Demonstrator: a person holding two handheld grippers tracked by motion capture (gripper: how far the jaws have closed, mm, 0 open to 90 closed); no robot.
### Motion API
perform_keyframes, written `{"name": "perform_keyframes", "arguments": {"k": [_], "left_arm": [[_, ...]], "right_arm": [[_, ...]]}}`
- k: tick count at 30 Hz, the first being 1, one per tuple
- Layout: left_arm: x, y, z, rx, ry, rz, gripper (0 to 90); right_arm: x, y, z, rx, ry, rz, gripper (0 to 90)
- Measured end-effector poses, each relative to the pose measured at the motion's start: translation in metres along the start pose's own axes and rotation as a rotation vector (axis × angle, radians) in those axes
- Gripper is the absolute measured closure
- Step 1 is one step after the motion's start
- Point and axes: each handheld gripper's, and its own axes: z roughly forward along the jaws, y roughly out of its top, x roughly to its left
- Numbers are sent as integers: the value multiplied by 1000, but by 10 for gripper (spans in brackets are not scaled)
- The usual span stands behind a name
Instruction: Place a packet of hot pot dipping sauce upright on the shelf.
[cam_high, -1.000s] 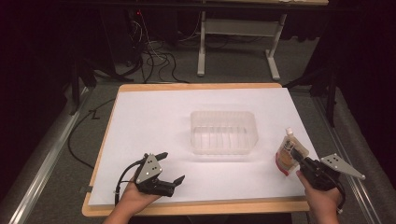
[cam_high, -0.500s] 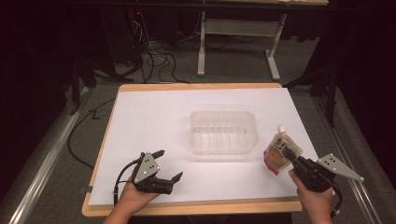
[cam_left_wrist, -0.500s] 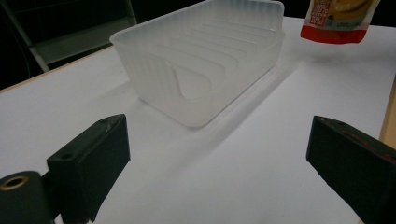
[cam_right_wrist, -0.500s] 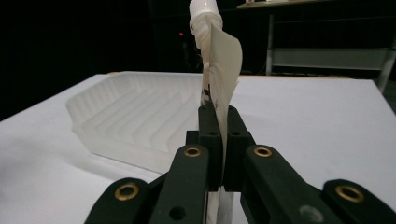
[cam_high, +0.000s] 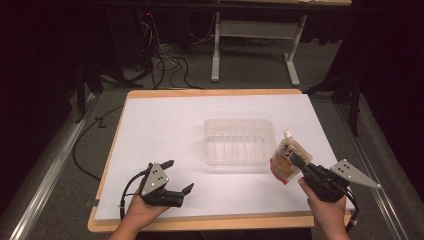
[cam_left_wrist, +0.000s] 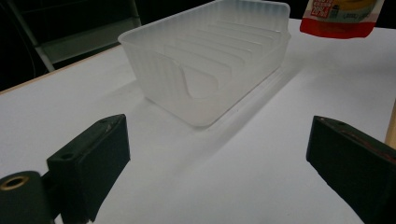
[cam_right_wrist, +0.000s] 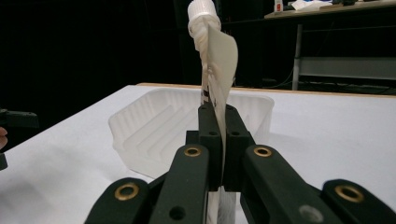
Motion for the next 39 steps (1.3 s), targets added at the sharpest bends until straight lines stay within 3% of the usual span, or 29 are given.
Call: {"name": "perform_keyframes", "arguments": {"k": [10,24,39], "left_arm": [[1,0,-2,-8,12,-3,66],[1,0,-3,-14,16,-6,67],[2,0,-4,-16,16,-7,67]], "right_arm": [[13,11,19,-4,35,3,900],[33,11,44,7,72,14,900],[46,13,67,20,75,39,900]]}}
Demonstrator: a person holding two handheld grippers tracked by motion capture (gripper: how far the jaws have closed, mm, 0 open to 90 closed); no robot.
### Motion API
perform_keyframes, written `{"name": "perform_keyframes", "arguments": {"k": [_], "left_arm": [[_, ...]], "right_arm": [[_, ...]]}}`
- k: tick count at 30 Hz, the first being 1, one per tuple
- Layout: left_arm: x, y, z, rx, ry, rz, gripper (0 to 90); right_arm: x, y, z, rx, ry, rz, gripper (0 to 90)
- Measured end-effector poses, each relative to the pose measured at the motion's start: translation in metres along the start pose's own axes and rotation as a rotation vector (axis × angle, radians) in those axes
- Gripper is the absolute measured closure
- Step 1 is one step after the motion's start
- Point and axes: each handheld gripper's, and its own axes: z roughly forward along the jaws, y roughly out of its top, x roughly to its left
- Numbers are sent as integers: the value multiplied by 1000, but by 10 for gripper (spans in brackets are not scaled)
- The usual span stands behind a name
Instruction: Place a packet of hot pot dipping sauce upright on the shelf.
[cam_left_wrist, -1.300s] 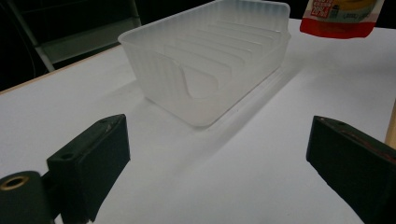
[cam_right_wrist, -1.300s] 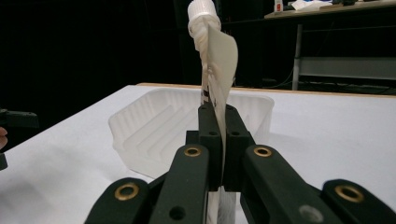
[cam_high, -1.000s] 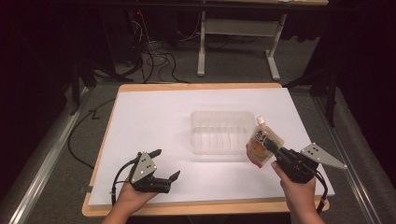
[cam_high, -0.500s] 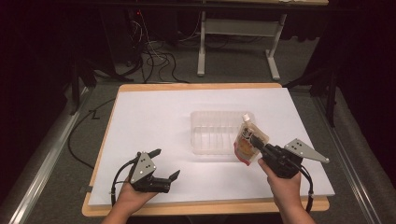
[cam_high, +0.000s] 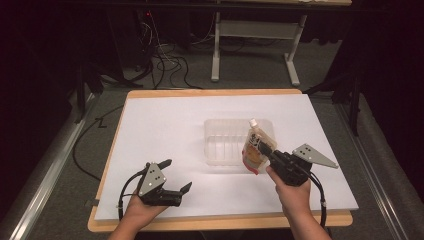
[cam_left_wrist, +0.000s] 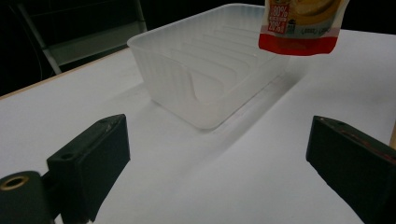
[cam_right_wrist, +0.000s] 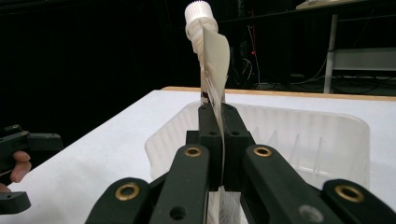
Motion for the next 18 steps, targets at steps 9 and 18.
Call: {"name": "perform_keyframes", "arguments": {"k": [9,18], "left_arm": [[0,0,0,0,-8,-1,67],[1,0,-1,-5,-6,-7,67]], "right_arm": [[1,0,14,15,-9,-3,900],[1,1,26,18,-22,-9,900]]}}
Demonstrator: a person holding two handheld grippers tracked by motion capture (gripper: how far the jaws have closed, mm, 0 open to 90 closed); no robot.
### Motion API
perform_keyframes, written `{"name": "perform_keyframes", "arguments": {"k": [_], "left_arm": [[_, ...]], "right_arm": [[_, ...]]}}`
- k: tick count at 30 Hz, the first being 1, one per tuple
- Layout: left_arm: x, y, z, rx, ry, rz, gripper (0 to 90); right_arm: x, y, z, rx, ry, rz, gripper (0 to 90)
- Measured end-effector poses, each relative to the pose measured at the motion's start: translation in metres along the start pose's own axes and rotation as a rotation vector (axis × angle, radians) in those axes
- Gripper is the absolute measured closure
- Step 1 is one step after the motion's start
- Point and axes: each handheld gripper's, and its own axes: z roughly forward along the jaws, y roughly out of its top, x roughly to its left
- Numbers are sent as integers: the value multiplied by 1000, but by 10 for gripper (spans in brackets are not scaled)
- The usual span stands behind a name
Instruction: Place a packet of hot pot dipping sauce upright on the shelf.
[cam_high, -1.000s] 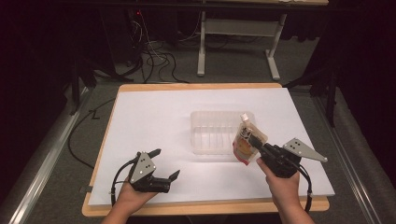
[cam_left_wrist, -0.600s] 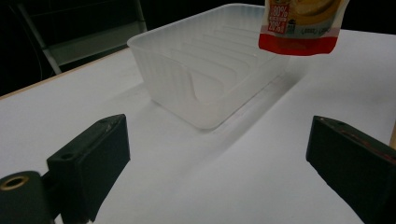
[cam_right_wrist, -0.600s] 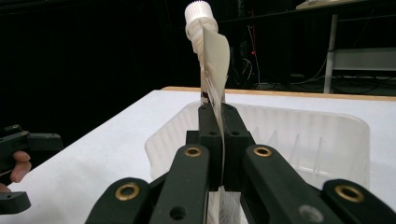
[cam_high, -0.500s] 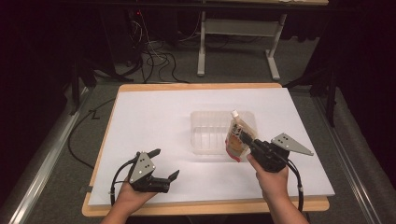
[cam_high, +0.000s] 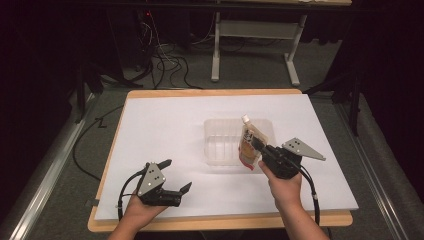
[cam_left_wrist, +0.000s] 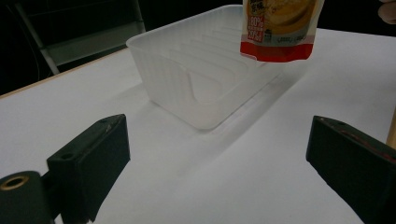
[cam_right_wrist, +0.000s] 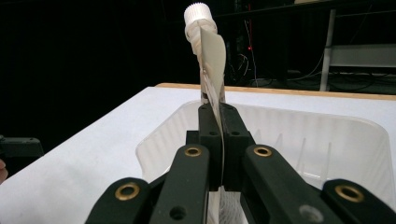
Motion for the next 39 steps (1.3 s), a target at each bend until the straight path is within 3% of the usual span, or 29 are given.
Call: {"name": "perform_keyframes", "arguments": {"k": [39], "left_arm": [[0,-1,0,-3,-12,-2,68]], "right_arm": [[-13,10,51,-3,-71,-4,900]]}}
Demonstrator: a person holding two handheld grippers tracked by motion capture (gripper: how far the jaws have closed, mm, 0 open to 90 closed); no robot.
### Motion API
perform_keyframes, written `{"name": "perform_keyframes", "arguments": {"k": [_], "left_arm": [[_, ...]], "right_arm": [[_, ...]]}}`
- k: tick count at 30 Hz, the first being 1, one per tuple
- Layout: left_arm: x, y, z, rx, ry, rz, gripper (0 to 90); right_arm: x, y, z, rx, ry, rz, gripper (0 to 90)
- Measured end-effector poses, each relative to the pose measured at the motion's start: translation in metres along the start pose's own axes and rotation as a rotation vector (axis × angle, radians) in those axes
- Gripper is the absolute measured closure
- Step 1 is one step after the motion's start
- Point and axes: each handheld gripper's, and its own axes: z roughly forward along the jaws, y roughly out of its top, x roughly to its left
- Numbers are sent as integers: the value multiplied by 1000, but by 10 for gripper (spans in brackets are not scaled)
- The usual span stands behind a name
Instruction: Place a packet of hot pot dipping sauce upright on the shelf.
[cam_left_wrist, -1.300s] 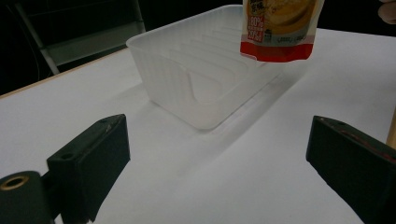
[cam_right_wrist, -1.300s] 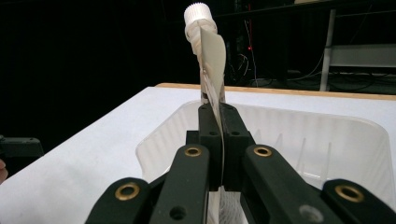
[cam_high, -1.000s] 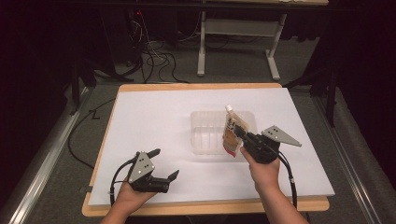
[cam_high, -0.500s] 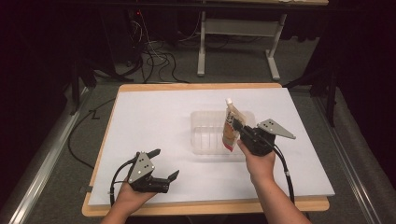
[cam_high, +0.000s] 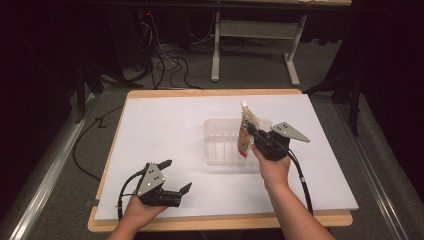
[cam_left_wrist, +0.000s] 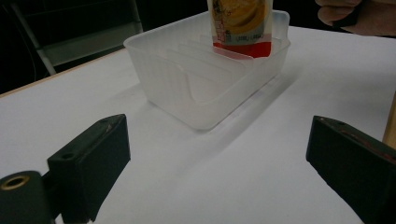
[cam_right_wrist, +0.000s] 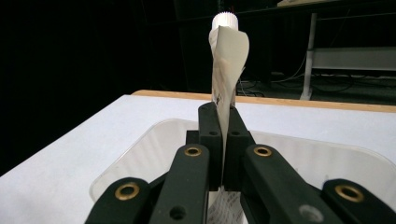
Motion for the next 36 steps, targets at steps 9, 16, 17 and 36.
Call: {"name": "perform_keyframes", "arguments": {"k": [9,16,17,36], "left_arm": [[0,0,1,5,-4,4,70],[0,0,1,5,-4,4,70],[0,0,1,4,-5,4,70],[0,0,0,9,-9,9,70]], "right_arm": [[-3,3,9,-4,-13,0,900],[-7,3,16,-8,-28,4,900],[-7,3,16,-8,-28,4,900],[-5,-8,25,11,-37,-30,900]]}}
